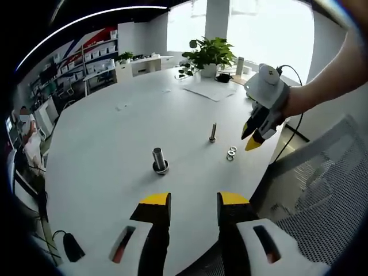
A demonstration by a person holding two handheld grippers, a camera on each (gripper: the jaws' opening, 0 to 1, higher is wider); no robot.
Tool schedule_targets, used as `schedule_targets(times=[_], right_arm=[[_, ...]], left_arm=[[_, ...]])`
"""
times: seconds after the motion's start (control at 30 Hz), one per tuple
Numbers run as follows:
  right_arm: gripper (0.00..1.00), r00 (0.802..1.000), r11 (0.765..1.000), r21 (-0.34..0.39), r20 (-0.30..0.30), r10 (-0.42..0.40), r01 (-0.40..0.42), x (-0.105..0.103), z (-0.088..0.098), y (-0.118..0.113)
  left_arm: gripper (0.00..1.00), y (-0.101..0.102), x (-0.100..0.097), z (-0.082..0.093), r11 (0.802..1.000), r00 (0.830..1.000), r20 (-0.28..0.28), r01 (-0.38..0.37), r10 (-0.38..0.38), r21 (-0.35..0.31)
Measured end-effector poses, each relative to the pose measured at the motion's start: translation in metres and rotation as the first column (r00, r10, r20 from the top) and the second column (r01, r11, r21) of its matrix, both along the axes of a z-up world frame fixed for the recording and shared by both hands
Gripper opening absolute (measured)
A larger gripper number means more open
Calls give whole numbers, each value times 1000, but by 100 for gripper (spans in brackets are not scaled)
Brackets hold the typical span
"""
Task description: Place the washer onto the threaded stud by aligning its center hole with the stud, sliding it down to the base, and recovering from edge contact or off-axis alignment until the washer reaches the visible bottom stop.
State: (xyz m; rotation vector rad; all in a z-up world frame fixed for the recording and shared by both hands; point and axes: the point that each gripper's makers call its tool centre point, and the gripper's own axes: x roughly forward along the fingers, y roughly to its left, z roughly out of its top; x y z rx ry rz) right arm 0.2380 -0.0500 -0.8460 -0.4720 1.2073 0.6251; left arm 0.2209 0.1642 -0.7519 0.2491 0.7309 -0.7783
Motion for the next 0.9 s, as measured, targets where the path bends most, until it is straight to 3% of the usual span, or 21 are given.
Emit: schedule_targets(times=[0.9], right_arm=[[24, 992, 991, -56, -39, 118, -120, 18, -19, 2]], left_arm=[[30, 3, 4, 3, 1000, 1000, 7, -15, 15, -11]])
